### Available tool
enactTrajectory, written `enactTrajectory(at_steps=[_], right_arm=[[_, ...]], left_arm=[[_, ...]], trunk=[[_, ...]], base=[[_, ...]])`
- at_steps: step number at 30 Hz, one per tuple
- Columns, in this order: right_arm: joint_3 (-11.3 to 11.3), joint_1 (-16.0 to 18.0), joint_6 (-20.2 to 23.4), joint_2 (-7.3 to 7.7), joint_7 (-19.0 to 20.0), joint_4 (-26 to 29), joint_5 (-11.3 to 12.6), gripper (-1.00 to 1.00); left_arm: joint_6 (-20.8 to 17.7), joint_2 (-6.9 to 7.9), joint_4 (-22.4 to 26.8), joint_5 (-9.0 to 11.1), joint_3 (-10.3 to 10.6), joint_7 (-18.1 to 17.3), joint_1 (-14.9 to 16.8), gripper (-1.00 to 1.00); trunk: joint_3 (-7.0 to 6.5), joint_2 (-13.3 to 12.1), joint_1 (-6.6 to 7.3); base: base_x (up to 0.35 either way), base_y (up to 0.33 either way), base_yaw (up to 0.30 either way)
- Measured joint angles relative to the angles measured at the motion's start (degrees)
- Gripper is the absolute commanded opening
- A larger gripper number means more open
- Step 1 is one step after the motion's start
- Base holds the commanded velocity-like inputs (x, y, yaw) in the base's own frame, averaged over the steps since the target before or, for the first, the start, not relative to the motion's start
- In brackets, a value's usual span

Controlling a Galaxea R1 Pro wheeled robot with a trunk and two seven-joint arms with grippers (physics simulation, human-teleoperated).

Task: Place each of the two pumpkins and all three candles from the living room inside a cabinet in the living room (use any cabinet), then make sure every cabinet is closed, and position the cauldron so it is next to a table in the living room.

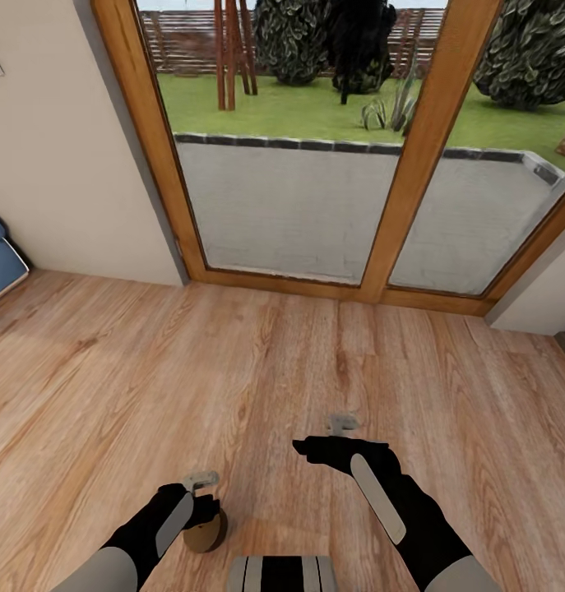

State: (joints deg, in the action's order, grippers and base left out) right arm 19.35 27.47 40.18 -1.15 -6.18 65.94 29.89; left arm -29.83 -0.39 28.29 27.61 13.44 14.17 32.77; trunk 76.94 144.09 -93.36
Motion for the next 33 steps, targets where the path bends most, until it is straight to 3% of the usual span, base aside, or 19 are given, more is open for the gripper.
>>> enactTrajectory(at_steps=[7, 18, 23, 33], right_arm=[[0.00, 0.00, 0.00, 0.01, 0.00, 0.00, -0.01, 1.00], [0.00, -0.01, 0.00, 0.00, 0.00, 0.00, -0.01, 1.00], [0.00, -0.02, 0.00, -0.01, 0.00, 0.00, -0.01, 1.00], [0.02, -0.01, 0.00, -0.01, 0.00, 0.00, 0.00, 1.00]], left_arm=[[0.60, -0.16, 0.00, 0.07, -0.03, 0.00, 0.00, 1.00], [0.81, -0.95, 0.00, 0.00, 0.08, -0.01, 0.00, 1.00], [0.81, -0.97, 0.00, 0.00, 0.08, -0.01, 0.00, 1.00], [0.81, -0.97, 0.00, 0.00, 0.08, -0.01, 0.00, 1.00]], trunk=[[0.88, 0.05, -0.11], [0.89, 0.05, -0.10], [1.99, 0.12, -0.24], [2.00, 0.12, -0.23]], base=[[0.000, 0.000, 0.000], [0.000, 0.000, 0.000], [0.000, 0.000, 0.000], [0.000, 0.000, 0.000]])
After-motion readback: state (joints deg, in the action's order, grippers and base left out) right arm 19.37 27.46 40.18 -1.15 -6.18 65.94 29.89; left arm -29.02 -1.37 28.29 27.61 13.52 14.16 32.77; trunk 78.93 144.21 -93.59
